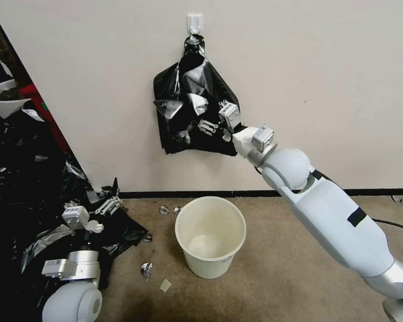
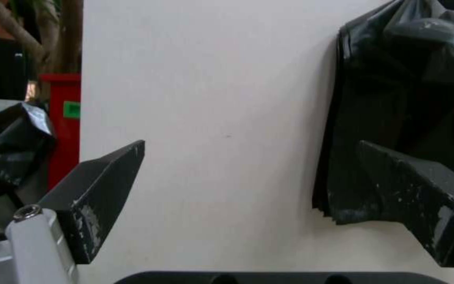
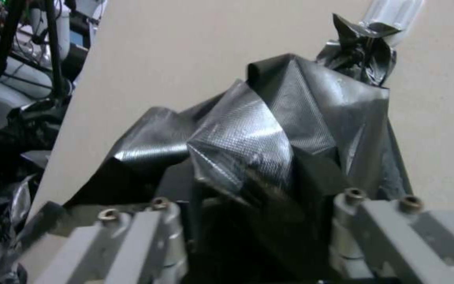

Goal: Place a trash bag onto the trash bin.

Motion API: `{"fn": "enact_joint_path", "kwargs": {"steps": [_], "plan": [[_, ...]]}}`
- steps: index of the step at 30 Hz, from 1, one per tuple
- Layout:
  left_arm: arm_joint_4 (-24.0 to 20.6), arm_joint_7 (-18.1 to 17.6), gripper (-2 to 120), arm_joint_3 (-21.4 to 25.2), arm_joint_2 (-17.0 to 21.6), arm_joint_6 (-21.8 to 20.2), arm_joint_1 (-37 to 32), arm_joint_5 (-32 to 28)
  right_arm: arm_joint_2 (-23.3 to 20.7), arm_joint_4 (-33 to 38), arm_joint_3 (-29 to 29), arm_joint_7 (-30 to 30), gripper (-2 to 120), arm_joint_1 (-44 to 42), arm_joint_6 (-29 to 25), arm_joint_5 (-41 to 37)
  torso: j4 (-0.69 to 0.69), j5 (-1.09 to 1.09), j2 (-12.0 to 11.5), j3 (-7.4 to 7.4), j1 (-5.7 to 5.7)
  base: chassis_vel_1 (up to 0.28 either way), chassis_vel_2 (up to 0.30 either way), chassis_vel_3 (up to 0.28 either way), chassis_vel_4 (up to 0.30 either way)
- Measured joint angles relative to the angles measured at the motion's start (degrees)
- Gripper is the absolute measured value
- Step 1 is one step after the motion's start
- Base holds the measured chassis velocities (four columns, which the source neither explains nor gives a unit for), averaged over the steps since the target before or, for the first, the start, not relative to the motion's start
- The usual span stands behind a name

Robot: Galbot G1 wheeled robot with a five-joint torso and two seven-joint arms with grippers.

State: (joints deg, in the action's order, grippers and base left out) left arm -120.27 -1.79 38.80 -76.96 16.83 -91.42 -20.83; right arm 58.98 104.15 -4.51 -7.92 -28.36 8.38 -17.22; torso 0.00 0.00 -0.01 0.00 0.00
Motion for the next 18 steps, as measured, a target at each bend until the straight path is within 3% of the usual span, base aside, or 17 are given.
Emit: {"fn": "enact_joint_path", "kwargs": {"steps": [2, 5, 9, 12, 15, 18], "plan": [[0.0, 0.0, 100, 0.0, 0.0, 0.0, 0.0, 0.0, -0.1, 0.0, 0.1, -0.1, 39, -0.1, 0.0, 0.0, 0.0, 0.0, 0.0, 0.0, 0.0, 0.0, 0.0, 0.0, 0.0], [0.0, -0.1, 100, -0.1, 0.4, -0.1, 0.6, -0.3, -0.7, 0.7, 1.2, -0.7, 23, -1.6, -0.4, 0.2, 0.0, 0.0, 0.0, 0.0, 0.0, 0.0, 0.0, 0.0, 0.0], [-0.6, -0.2, 100, -0.1, 1.1, -0.1, 1.3, -1.3, -0.9, 1.9, 2.6, -0.2, 12, -3.6, -1.1, 0.1, 0.0, 0.0, 0.0, 0.0, 0.0, 0.0, 0.0, 0.0, 0.0], [-1.4, -0.2, 100, -0.2, 3.4, -0.1, 3.0, -4.9, -0.8, 4.5, 4.2, 4.1, 0, -7.9, -2.4, -2.0, 0.0, 0.0, 0.0, 0.0, 0.0, 0.0, 0.0, 0.0, 0.0], [-1.9, -0.2, 100, -0.5, 5.6, 0.1, 4.3, -7.9, -0.5, 6.1, 4.5, 7.1, 0, -9.9, -3.0, -4.4, 0.0, -0.01, 0.0, 0.0, 0.0, 0.0, 0.0, 0.0, 0.0], [-2.9, 0.3, 100, -2.8, 16.0, 1.0, 9.2, -17.7, 2.4, 10.2, 5.8, 13.6, 0, -15.0, -5.3, -12.5, 0.02, -0.02, 0.0, 0.0, 0.0, 0.0, 0.0, 0.0, 0.0]]}}
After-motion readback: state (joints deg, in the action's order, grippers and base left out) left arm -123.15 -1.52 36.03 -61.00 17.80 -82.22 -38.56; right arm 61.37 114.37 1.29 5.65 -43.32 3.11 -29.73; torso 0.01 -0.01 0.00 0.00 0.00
